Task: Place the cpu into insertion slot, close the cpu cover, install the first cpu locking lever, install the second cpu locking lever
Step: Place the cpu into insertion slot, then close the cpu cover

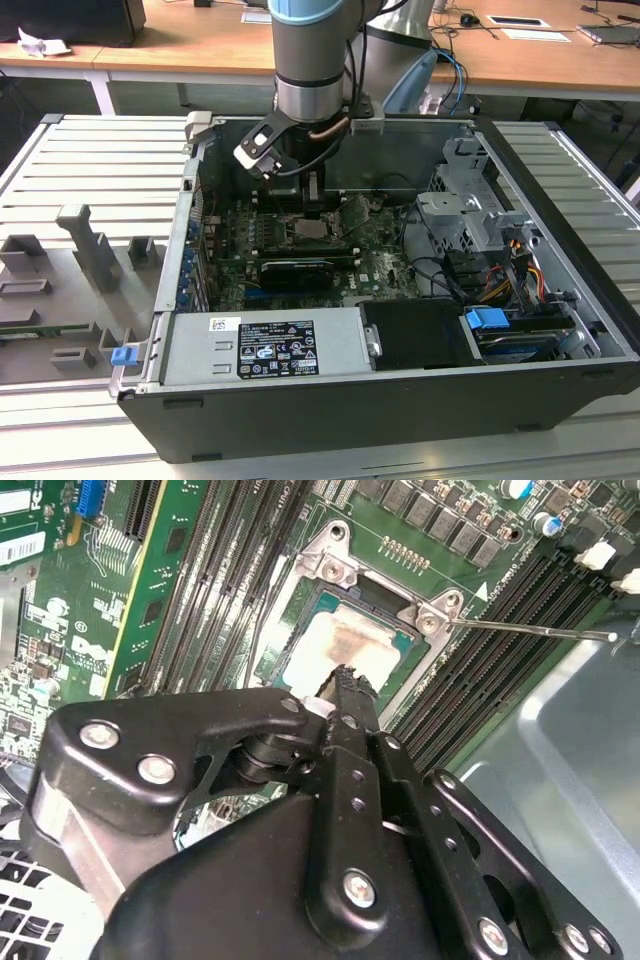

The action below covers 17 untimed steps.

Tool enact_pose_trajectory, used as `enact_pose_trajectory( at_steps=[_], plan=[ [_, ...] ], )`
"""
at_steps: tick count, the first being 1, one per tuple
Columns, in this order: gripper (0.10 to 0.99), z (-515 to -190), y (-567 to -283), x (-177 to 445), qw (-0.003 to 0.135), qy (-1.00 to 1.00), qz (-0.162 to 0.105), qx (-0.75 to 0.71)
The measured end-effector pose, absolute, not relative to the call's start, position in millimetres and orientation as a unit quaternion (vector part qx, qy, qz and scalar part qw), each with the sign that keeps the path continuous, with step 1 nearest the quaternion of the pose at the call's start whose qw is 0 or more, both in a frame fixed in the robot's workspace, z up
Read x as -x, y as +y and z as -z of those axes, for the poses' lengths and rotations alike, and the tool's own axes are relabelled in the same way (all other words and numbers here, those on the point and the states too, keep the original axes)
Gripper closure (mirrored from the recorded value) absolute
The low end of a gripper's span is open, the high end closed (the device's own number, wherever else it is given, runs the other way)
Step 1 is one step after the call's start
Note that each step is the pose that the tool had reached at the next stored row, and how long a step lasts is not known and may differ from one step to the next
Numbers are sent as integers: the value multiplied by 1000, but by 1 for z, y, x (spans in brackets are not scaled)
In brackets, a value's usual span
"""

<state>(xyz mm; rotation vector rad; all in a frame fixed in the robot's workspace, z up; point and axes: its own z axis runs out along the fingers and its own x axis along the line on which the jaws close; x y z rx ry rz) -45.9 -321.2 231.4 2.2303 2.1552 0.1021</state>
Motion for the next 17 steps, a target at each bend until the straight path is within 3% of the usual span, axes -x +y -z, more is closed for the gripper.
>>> enact_pose_trajectory(
  at_steps=[17],
  plan=[
    [980,-242,-322,33,18,694,-32,-719]
  ],
)
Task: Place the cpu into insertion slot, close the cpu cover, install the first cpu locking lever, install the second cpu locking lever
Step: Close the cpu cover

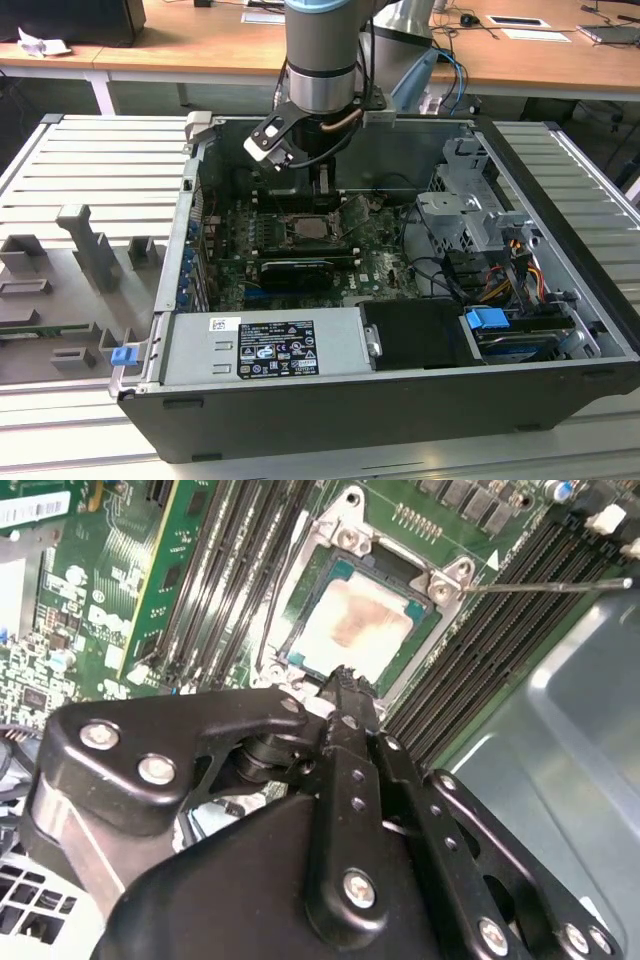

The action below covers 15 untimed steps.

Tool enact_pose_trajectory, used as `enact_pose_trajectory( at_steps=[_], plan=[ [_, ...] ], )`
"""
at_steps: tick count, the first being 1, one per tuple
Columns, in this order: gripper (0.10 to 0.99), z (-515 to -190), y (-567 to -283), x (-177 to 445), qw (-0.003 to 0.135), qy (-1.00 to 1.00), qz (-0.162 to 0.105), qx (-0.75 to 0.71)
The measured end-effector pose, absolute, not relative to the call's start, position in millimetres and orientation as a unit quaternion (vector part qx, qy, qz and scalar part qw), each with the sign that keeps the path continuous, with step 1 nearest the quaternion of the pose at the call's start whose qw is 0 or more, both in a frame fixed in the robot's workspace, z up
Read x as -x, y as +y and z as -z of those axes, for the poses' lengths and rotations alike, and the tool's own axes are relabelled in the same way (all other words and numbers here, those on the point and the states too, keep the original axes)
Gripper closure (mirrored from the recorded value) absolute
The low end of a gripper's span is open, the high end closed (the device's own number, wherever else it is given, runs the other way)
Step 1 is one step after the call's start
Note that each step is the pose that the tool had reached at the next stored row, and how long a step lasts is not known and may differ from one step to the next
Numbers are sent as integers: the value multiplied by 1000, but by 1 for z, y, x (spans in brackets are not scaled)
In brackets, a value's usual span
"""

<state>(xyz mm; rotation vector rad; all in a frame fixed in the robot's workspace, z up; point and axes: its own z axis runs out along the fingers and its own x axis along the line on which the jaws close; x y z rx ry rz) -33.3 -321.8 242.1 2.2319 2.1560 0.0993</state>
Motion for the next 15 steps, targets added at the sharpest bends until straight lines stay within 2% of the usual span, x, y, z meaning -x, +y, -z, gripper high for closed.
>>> enact_pose_trajectory(
  at_steps=[15],
  plan=[
    [980,-248,-322,25,19,694,-31,-719]
  ],
)
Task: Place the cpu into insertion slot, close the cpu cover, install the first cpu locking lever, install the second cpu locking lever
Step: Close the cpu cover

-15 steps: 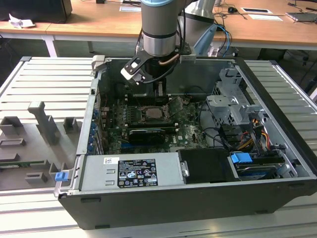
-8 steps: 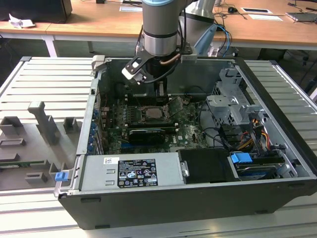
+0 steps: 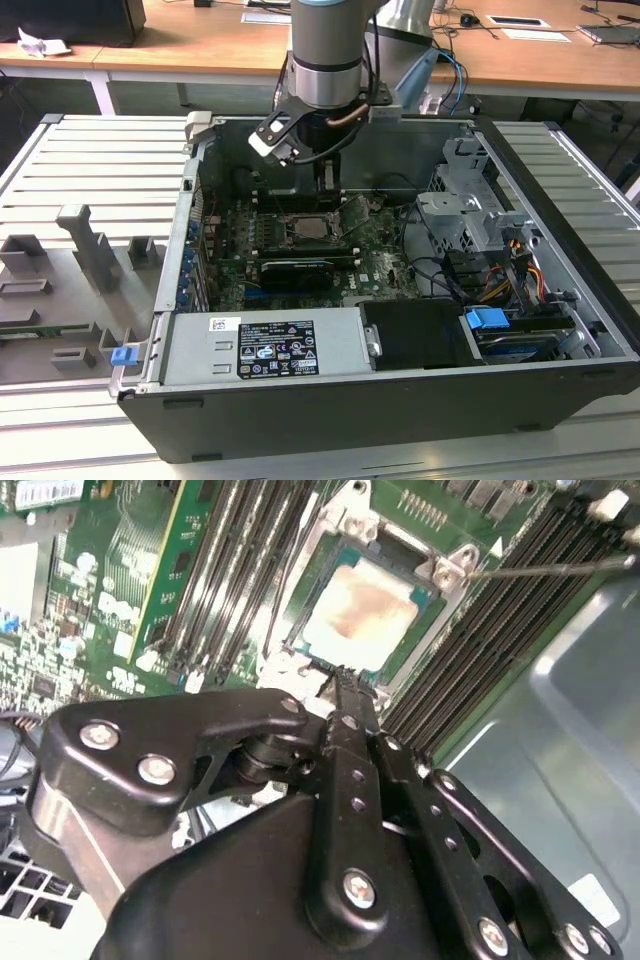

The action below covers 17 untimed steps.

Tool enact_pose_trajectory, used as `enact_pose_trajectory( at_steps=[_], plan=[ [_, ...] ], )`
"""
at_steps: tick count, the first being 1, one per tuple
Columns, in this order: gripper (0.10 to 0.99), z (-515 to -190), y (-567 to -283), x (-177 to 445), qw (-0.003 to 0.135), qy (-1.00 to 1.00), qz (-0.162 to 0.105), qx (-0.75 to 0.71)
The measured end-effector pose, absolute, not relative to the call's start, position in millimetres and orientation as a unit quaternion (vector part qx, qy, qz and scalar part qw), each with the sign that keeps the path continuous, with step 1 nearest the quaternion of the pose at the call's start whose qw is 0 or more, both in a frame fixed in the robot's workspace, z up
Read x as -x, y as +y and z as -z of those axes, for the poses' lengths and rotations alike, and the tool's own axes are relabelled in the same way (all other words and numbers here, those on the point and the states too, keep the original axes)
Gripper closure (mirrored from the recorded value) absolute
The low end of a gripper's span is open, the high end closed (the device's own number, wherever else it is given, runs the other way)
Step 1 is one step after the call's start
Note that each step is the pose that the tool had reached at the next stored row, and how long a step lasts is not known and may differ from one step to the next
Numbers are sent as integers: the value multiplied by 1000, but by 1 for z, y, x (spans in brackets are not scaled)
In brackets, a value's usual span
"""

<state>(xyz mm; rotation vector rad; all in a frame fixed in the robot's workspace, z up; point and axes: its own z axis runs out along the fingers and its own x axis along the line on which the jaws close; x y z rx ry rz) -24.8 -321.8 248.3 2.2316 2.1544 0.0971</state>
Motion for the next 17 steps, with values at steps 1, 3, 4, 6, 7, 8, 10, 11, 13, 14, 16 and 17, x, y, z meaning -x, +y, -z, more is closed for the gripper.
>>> enact_pose_trajectory(
  at_steps=[1,3,4,6,7,8,10,11,13,14,16,17],
  plan=[
    [980,-248,-322,23,19,694,-31,-719],
    [980,-249,-322,21,19,694,-31,-719],
    [980,-250,-322,21,19,694,-31,-719],
    [980,-253,-322,21,19,694,-31,-719],
    [980,-255,-322,21,19,694,-31,-719],
    [980,-256,-322,21,19,694,-31,-719],
    [980,-257,-322,19,19,694,-31,-719],
    [980,-258,-322,17,19,694,-31,-719],
    [980,-263,-322,16,19,694,-31,-719],
    [980,-266,-322,16,19,694,-31,-719],
    [980,-267,-322,13,19,694,-31,-719],
    [980,-267,-322,11,19,694,-31,-719]
  ],
)
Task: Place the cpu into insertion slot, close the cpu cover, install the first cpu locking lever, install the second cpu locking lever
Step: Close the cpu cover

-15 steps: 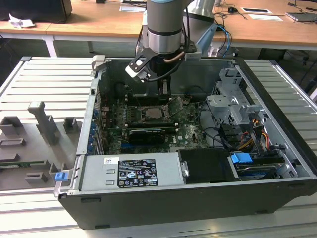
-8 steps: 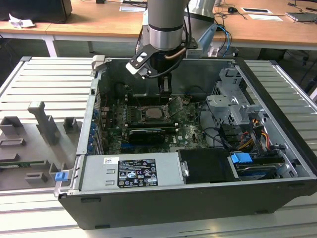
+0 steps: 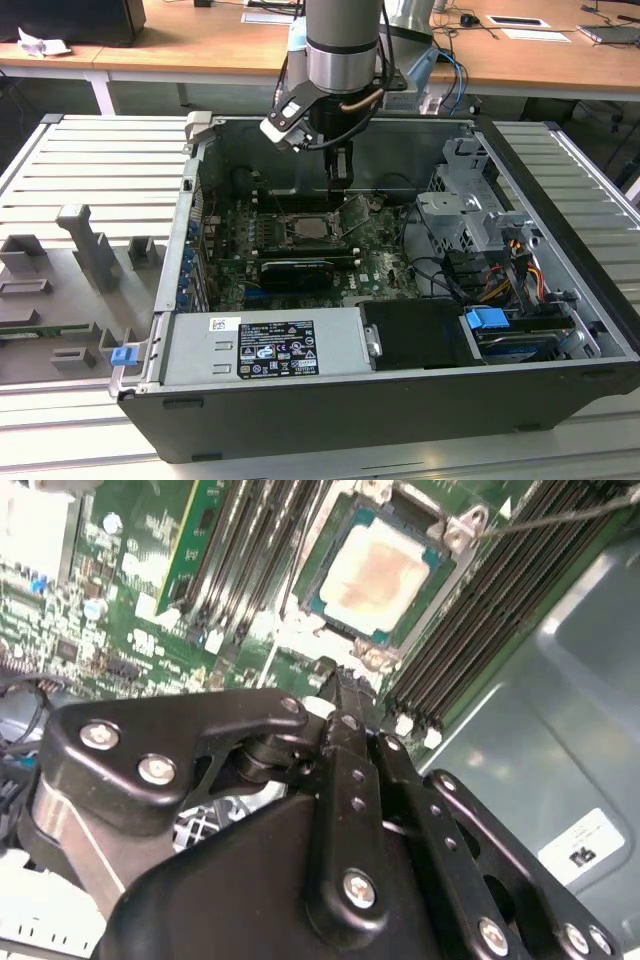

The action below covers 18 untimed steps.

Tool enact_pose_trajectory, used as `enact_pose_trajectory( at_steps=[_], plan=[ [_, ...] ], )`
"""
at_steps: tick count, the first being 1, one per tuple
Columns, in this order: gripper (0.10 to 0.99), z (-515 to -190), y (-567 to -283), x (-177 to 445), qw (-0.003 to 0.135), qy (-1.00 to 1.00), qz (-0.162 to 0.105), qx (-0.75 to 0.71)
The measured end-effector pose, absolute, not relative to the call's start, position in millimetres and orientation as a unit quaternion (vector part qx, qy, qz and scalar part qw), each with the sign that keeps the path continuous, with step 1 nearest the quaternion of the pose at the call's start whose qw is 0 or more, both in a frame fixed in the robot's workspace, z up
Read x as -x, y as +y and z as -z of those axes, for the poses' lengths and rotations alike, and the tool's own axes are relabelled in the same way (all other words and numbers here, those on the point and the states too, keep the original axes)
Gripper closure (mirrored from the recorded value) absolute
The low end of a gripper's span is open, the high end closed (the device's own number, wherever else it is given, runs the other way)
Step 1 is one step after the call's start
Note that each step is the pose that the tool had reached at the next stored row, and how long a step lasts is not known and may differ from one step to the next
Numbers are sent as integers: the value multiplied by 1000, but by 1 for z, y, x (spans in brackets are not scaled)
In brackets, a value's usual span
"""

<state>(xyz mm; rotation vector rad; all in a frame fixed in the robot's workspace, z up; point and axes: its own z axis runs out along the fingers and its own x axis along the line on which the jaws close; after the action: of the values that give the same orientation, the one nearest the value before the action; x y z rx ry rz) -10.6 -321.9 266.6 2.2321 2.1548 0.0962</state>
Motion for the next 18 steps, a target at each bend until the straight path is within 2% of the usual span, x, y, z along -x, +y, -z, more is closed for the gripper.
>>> enact_pose_trajectory(
  at_steps=[18],
  plan=[
    [980,-266,-322,-3,20,694,-30,-719]
  ],
)
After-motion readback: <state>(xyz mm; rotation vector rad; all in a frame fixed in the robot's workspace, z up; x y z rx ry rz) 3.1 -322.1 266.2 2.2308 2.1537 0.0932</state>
